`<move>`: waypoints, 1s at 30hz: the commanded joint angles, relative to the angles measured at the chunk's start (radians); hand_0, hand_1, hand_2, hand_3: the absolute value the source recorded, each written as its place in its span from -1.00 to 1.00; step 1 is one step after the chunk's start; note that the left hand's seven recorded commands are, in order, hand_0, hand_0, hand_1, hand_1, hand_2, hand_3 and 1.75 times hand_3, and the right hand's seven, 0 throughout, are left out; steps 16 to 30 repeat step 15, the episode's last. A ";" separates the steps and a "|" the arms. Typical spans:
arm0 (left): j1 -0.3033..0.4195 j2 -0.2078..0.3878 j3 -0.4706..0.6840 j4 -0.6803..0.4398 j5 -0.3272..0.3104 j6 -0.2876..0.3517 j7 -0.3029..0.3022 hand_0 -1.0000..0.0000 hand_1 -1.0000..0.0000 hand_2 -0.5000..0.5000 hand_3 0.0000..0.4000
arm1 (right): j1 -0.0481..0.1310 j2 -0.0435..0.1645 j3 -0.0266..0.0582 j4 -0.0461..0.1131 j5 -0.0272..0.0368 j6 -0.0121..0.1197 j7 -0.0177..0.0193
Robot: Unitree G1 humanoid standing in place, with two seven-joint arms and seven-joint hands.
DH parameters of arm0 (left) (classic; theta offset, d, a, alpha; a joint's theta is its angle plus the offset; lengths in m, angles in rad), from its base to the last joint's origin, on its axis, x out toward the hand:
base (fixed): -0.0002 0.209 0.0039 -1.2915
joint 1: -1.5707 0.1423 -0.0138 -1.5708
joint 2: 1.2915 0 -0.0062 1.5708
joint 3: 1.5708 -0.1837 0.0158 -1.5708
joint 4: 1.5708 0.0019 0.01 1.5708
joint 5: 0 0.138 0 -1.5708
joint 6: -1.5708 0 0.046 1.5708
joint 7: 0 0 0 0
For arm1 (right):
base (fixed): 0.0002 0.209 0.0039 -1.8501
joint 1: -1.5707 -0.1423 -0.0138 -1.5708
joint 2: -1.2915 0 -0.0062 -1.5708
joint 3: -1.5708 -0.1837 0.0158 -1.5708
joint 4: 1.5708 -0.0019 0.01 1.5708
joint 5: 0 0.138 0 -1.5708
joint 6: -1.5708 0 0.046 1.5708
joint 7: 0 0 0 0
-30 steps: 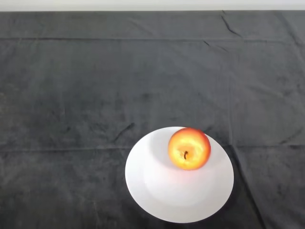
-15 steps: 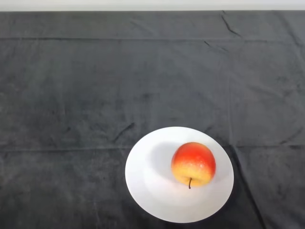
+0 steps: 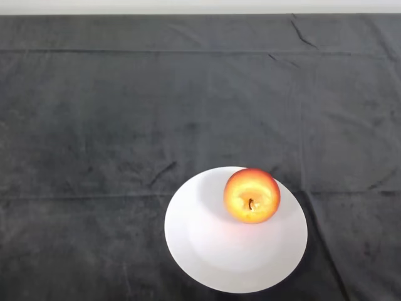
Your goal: Move the apple to the plate
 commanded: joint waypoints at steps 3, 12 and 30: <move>-0.007 0.047 0.021 0.050 0.027 -0.011 -0.002 1.00 1.00 0.00 -1.00 | 0.002 -0.033 -0.0209 0.003 -0.0032 0.010 0.0003; -0.008 0.041 0.021 0.039 0.036 -0.007 0.006 1.00 1.00 0.00 -1.00 | 0.002 -0.033 -0.0211 0.003 -0.0034 0.010 0.0002; -0.007 0.040 0.023 0.037 0.038 -0.007 0.006 1.00 1.00 0.00 -1.00 | 0.002 -0.033 -0.0211 0.003 -0.0034 0.010 0.0002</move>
